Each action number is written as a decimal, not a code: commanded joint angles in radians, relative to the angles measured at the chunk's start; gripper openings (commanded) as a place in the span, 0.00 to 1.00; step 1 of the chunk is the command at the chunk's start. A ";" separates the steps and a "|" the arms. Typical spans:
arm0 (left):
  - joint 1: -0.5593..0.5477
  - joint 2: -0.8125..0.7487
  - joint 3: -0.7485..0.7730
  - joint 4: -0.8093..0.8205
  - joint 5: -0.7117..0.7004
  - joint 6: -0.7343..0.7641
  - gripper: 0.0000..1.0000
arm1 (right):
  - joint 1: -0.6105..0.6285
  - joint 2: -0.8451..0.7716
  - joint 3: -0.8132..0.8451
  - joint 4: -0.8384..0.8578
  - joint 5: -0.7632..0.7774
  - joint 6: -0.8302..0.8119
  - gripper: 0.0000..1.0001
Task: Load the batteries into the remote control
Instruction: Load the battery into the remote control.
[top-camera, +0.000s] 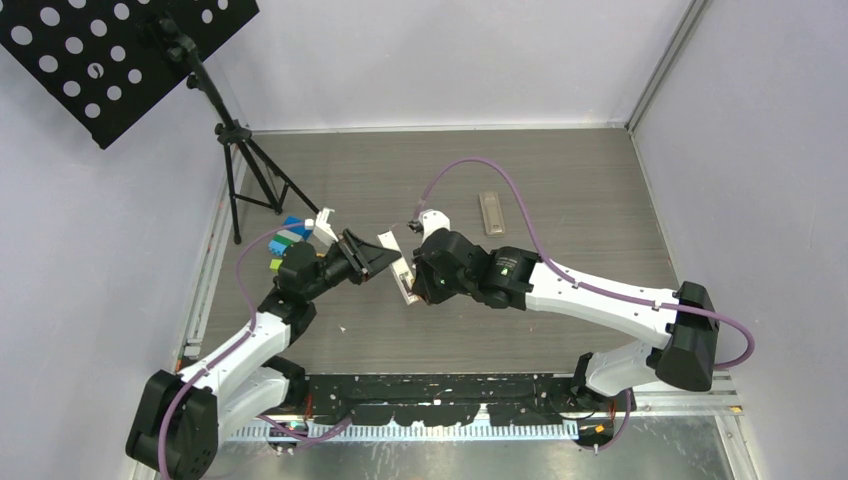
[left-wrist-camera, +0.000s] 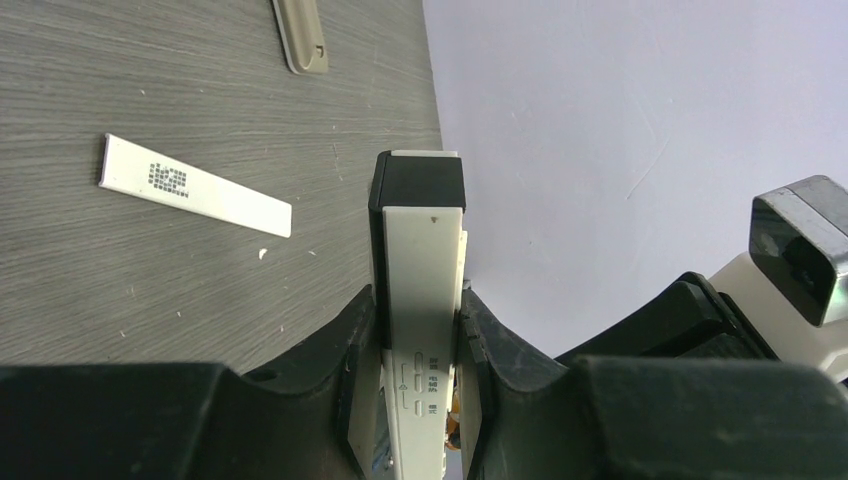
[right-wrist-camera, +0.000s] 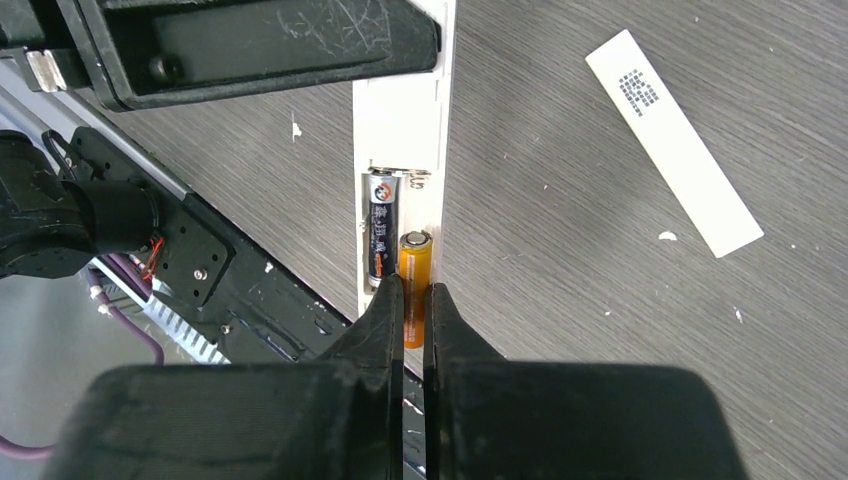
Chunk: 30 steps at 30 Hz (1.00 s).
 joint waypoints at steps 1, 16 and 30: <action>-0.002 -0.029 0.011 0.094 0.038 -0.022 0.00 | 0.000 0.018 0.057 0.028 -0.001 -0.039 0.05; -0.009 -0.046 0.018 0.126 0.046 -0.084 0.00 | 0.000 0.042 0.054 0.014 0.081 0.013 0.23; -0.008 -0.047 0.003 0.122 0.008 -0.151 0.00 | -0.003 0.045 0.071 0.024 0.087 0.076 0.27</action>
